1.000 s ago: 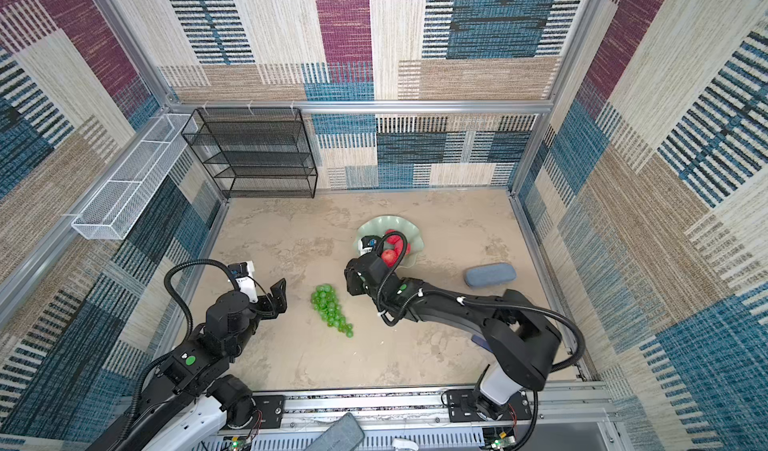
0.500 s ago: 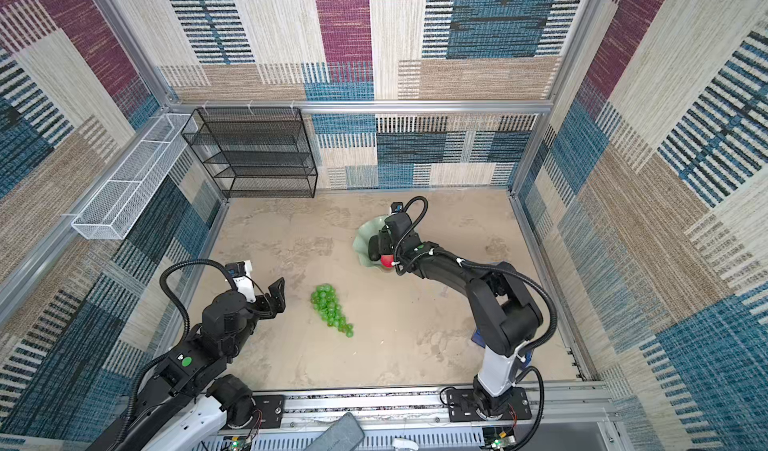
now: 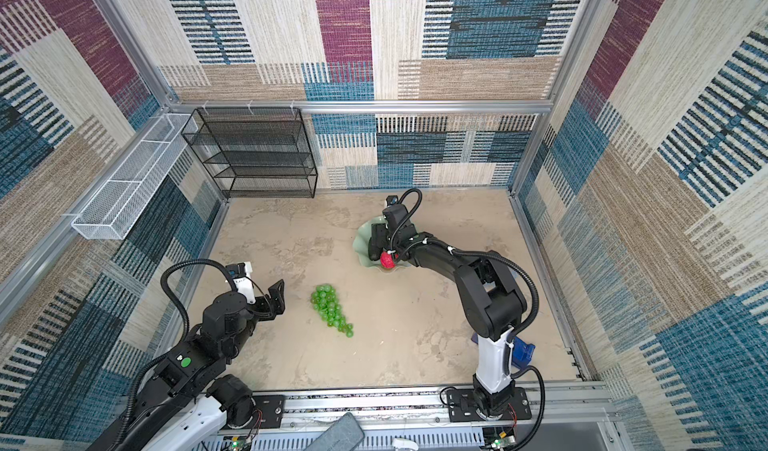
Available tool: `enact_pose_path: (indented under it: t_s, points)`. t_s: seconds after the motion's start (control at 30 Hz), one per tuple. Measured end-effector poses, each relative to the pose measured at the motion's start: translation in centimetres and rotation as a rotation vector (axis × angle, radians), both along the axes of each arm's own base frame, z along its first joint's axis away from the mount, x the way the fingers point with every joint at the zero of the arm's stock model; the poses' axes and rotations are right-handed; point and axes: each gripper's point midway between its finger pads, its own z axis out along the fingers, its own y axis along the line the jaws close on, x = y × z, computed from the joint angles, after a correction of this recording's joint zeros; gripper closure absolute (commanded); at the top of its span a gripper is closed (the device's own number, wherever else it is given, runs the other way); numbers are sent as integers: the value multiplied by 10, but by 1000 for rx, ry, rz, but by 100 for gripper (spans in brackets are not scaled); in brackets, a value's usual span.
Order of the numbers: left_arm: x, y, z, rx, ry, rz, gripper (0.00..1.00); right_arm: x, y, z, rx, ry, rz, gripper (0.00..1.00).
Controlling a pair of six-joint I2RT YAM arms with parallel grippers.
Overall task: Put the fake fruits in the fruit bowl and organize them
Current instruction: 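Carry the avocado with the right gripper into the bowl and release, then reach the right gripper to the green grapes and grasp the bunch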
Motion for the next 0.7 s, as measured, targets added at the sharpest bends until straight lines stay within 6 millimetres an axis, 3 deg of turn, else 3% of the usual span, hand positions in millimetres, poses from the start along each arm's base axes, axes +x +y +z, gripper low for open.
enact_pose_path:
  t_s: [0.1,0.2,0.37,0.47,0.57,0.7]
  points:
    - [0,0,-1,1,2,2,14,-19,-2,31,42,-55,37,8]
    - [1,0,-1,2,2,2,14,-63,8,40,80,-82,157,1]
    - [1,0,0,1,1,2,14,-165,56,20,121,-79,474,0]
    - [0,1,2,-5,-8,2,14,-213,80,0,136,-46,625,0]
    - [-3,2,3,-13,-19,2,14,-234,101,-12,149,-28,695,0]
    - [-6,4,3,-23,-30,3,14,-242,129,-27,153,10,734,0]
